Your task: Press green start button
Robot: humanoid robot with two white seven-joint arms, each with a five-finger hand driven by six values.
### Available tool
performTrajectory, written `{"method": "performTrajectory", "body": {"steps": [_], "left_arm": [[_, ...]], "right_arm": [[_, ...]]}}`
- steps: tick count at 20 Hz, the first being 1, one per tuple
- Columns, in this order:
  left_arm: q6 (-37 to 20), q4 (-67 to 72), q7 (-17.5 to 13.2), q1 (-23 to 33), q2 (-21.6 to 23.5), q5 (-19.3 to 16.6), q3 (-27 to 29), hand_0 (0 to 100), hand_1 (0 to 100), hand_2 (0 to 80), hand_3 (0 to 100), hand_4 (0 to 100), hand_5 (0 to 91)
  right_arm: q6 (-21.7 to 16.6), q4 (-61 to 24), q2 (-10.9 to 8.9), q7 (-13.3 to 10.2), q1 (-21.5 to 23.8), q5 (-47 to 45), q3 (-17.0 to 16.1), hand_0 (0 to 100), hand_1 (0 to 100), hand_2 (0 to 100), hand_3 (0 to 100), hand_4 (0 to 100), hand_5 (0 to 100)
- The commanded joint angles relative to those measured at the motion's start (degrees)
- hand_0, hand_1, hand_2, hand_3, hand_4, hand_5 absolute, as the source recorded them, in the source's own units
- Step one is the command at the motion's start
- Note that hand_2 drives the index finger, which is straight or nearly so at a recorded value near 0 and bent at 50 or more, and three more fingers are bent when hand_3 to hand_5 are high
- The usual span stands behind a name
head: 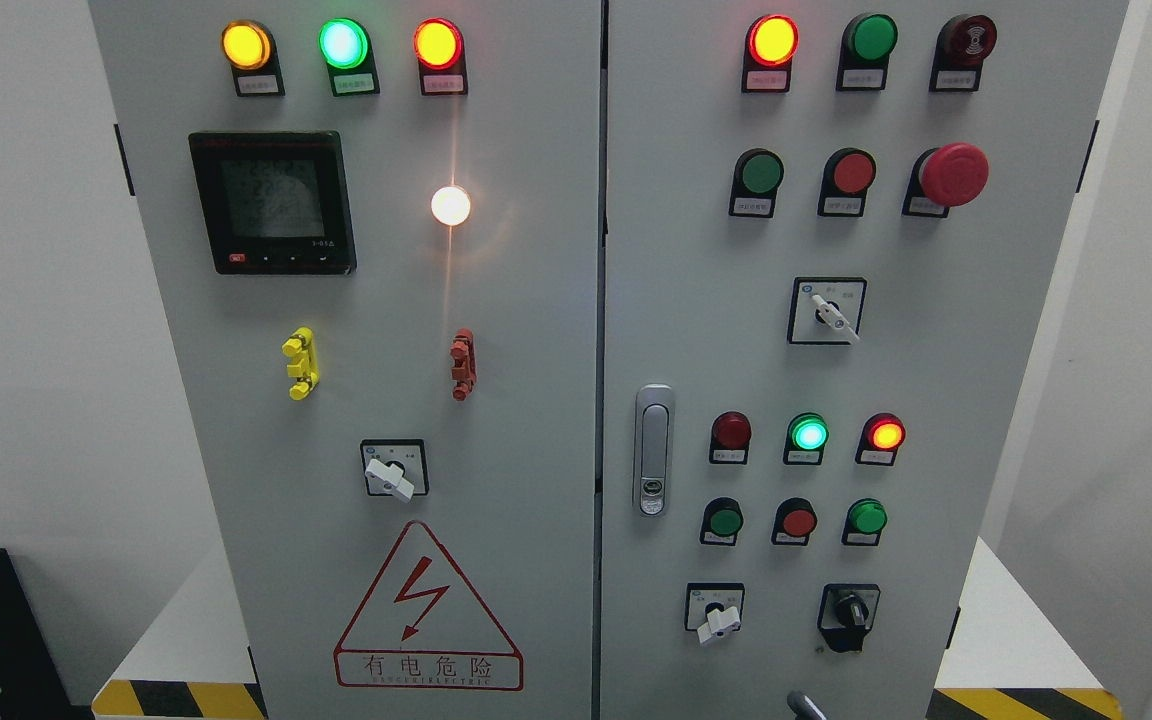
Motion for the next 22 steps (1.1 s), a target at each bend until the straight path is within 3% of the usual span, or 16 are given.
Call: {"method": "performTrajectory", "body": {"steps": [1,8,10,12,13,14,15,16,18,21,22], "left_arm": [[0.0,-1.6,0.0,-1.3,0.0,0.0,0.0,12,56,0.0,0,0,0.0],[0.0,-1.6,0.0,-1.3,0.0,0.0,0.0,12,56,0.0,0,0,0.0],[0.0,-1.6,0.0,-1.3,0.0,0.0,0.0,12,56,0.0,0,0,0.0],[0.0,-1.6,0.0,-1.3,0.0,0.0,0.0,12,56,0.0,0,0,0.0],[0.0,-1.6,0.0,-1.3,0.0,0.0,0.0,12,56,0.0,0,0,0.0],[0.0,-1.6,0.0,-1.3,0.0,0.0,0.0,12,56,0.0,0,0,0.0],[0.0,-1.6,0.0,-1.3,0.0,0.0,0.0,12,56,0.0,0,0,0.0],[0.0,-1.6,0.0,-1.3,0.1,0.0,0.0,12,56,0.0,0,0,0.0],[0.0,-1.6,0.0,-1.3,0.0,0.0,0.0,12,56,0.0,0,0,0.0],[0.0,-1.6,0.0,-1.3,0.0,0.0,0.0,12,56,0.0,0,0,0.0],[0.0,-1.6,0.0,-1.3,0.0,0.0,0.0,12,56,0.0,0,0,0.0]], "right_arm": [[0.0,0.0,0.0,0.0,0.0,0.0,0.0,0,1,0,1,0,0],[-0.4,-0.3,0.0,0.1,0.1,0.5,0.0,0,2,0,1,0,0],[-0.7,-0.6,0.0,-0.1,0.0,1.1,0.0,0,13,0,6,0,0],[-1.1,-1.3,0.0,-0.4,-0.1,2.8,0.1,0,26,0,18,15,1],[-1.6,-1.4,0.0,-0.6,-0.2,4.6,0.0,0,28,0,24,22,6],[-2.4,-1.5,0.0,-0.8,-0.2,6.2,0.0,5,32,0,36,33,20],[-3.1,-1.5,0.0,-1.3,-0.3,8.0,0.0,9,34,0,41,38,28],[-3.8,-1.5,0.0,-2.0,-0.3,9.9,0.0,9,34,0,41,39,29],[-4.5,-1.6,0.0,-4.5,-0.6,14.4,0.0,15,35,0,56,55,49],[-4.6,-3.4,0.0,-7.2,-0.7,21.1,-0.4,20,36,0,66,66,68],[-4.6,-4.0,0.0,-7.8,-0.7,23.0,-0.4,21,36,0,67,68,70]]}}
